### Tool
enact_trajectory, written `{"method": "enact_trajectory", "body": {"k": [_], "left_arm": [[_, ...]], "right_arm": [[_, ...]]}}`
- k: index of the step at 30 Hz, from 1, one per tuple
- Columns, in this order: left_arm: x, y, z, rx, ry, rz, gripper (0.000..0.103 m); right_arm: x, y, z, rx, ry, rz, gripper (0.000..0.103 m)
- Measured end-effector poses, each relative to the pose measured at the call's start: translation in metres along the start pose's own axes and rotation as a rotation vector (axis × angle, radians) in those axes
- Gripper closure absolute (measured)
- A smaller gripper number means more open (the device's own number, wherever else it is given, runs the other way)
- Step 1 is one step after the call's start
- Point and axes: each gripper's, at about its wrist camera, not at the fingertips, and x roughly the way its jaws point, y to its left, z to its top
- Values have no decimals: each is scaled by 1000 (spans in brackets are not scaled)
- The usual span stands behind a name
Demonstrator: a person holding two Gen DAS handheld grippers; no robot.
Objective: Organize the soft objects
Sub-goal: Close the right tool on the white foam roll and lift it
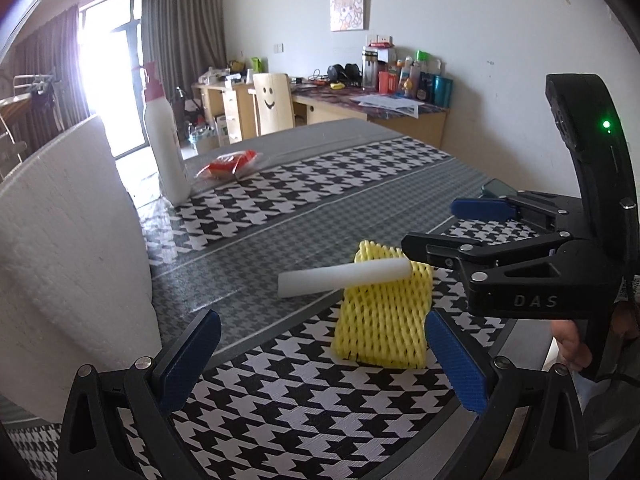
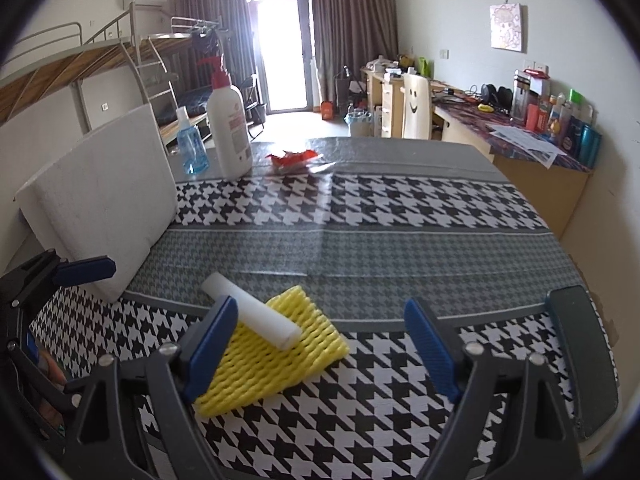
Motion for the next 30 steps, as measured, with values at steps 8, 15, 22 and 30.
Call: {"method": "enact_trajectory", "body": {"k": [8, 15, 22, 30], "left_arm": [[11, 8, -4, -16, 44, 11, 1], [12, 10, -6, -13, 57, 12, 1], [15, 16, -9, -19, 78, 30, 2], [18, 21, -11, -28, 92, 18, 2]], "right_arm": [[16, 9, -5, -45, 57, 40, 30], [30, 20, -6, -89, 105, 64, 38], [45, 29, -2, -130, 145, 79, 50], [53, 32, -3, -172, 161, 88, 51]]}}
